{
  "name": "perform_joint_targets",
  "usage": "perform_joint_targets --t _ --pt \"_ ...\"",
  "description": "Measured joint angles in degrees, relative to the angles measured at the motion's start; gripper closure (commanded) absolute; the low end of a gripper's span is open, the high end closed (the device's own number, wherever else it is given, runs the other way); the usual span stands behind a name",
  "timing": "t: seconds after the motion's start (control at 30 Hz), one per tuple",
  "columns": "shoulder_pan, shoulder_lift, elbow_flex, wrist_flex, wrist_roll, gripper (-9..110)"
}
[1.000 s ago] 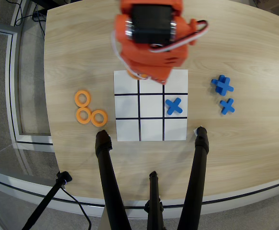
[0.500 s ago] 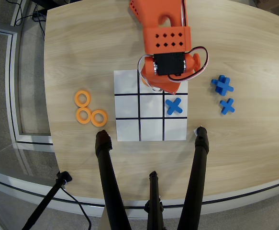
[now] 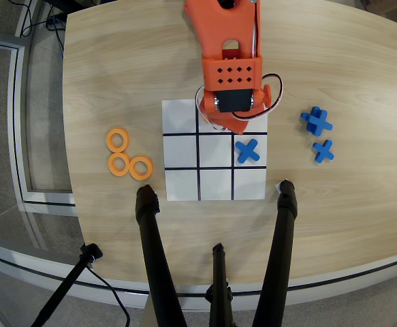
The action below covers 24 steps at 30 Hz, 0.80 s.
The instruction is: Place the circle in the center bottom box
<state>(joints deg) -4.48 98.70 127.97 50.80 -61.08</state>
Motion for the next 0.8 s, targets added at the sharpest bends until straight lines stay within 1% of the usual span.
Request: perform_joint_targets --t 0.37,0.4,0.5,0.57,0.67,0.8 --pt "-0.1 -0.4 1.8 -3.0 0.0 102" --pt "-0.2 -0.4 1.8 -3.0 0.0 100" --pt "-0.2 -0.4 1.8 -3.0 0.0 89" --pt "-0.2 -0.4 1.8 -2.9 -0.3 88" --pt "-0.2 -0.3 0.9 0.4 -0.5 86" --pt "-0.1 1.0 -4.7 8.0 -1.3 85"
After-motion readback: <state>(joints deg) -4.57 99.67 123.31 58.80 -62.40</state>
